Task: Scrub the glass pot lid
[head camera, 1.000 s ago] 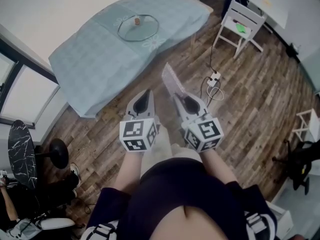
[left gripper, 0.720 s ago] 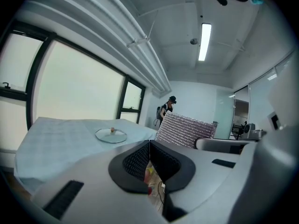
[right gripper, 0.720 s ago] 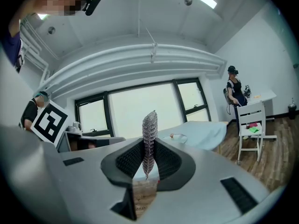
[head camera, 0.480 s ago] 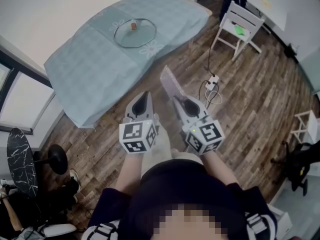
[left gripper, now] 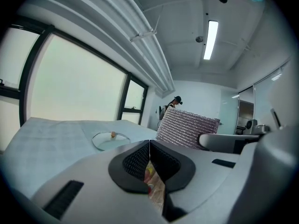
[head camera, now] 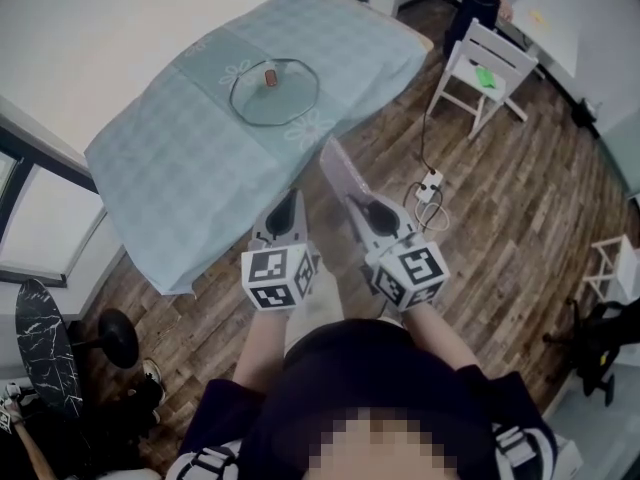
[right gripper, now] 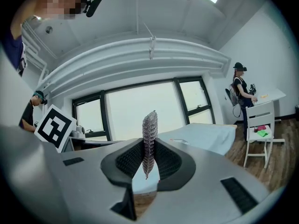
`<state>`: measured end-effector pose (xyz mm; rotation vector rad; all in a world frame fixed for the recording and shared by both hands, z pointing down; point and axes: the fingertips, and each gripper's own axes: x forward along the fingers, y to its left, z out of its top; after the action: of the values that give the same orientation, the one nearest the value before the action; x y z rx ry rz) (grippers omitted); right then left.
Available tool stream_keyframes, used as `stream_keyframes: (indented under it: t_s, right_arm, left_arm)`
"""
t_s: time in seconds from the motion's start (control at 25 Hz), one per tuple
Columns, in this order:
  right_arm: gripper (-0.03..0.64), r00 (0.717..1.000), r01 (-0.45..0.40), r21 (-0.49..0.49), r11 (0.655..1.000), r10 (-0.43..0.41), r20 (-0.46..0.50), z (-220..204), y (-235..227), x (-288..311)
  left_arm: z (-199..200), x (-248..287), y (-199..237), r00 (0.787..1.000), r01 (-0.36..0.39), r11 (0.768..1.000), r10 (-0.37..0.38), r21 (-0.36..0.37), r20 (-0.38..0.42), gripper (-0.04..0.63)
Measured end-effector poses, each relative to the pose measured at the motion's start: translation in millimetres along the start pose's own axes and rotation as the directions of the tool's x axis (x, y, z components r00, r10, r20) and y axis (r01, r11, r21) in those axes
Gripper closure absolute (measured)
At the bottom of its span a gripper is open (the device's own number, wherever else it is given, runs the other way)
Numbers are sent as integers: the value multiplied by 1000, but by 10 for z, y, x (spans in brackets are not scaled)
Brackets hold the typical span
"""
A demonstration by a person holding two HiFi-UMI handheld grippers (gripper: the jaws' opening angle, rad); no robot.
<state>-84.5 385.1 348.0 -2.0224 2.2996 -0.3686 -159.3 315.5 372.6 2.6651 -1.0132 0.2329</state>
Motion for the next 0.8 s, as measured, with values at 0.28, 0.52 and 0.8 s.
stream_keyframes:
  t_s: [0.28, 0.52, 0.8]
  right_arm:
    - [543, 1000, -3, 8, 1000, 3, -3, 160, -225, 689]
    - [543, 1000, 10, 8, 1000, -10, -9, 306, -374, 1230]
    - [543, 999, 31, 2, 1000, -31, -12, 414, -562, 1822]
  left_arm:
    - [245, 562, 417, 1000, 2, 1000, -2, -3, -13, 594]
    - [446, 1006, 750, 999, 19, 1000, -19, -3, -33, 594]
    - [612, 1484, 1123, 998, 40, 999, -40, -3, -48, 594]
